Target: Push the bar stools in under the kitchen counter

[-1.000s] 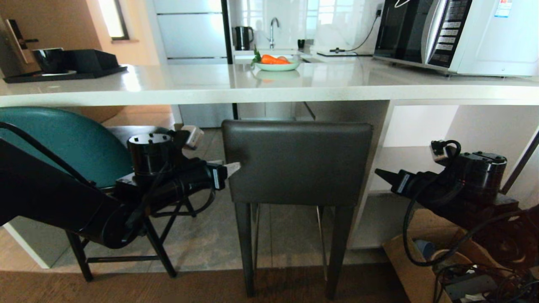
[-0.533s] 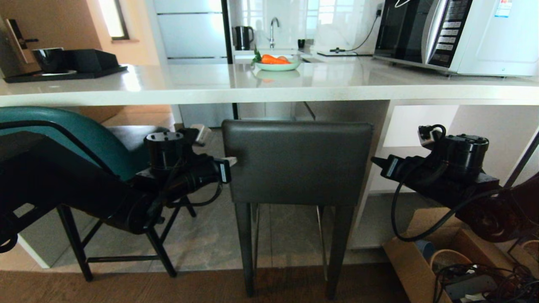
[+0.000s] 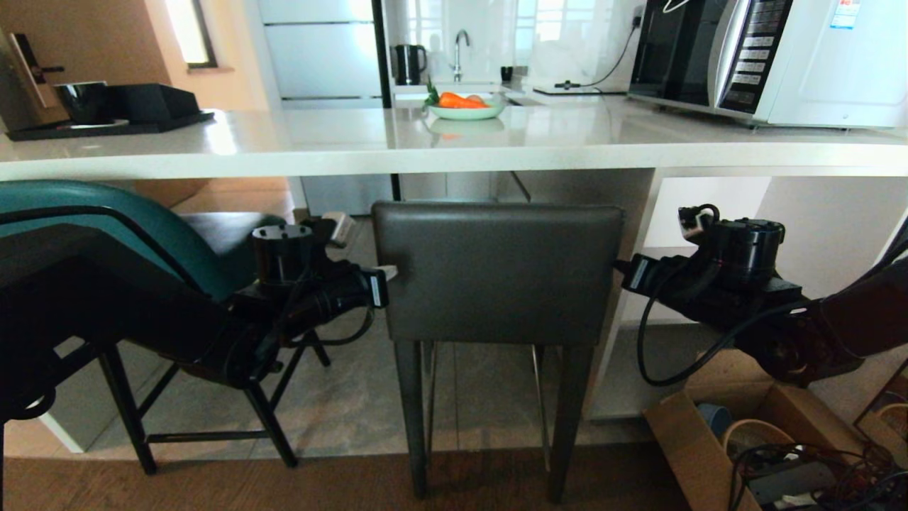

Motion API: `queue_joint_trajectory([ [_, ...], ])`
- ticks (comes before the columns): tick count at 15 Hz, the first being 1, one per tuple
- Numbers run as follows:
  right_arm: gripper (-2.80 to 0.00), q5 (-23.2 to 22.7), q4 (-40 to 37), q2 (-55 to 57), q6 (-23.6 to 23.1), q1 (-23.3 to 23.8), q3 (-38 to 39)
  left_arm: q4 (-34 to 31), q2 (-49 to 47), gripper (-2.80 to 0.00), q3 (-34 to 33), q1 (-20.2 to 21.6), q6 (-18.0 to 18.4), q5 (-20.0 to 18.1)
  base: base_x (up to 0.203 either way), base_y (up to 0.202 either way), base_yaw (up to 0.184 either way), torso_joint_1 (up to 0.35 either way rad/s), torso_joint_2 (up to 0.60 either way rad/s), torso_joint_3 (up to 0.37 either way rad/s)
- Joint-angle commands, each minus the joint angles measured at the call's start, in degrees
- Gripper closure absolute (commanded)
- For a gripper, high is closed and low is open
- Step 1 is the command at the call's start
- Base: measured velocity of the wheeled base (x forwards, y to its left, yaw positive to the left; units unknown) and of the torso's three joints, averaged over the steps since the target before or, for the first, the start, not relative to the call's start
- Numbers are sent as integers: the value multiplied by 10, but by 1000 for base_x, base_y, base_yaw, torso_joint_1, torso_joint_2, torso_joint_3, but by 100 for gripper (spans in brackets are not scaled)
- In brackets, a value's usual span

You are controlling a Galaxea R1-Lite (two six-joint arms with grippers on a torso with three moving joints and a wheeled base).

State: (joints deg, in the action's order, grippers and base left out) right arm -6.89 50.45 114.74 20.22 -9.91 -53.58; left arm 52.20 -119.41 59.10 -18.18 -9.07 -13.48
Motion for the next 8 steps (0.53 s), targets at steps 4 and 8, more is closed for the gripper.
queue_joint_trajectory([
  [4,0,-2,-30,40,13,-10,-51,6,-5,0,11,41,-1,-7,0,0,0,0,0,0],
  [8,0,-2,-36,63,14,-10,-69,4,-49,0,50,93,-2,-8,0,0,0,0,0,0],
])
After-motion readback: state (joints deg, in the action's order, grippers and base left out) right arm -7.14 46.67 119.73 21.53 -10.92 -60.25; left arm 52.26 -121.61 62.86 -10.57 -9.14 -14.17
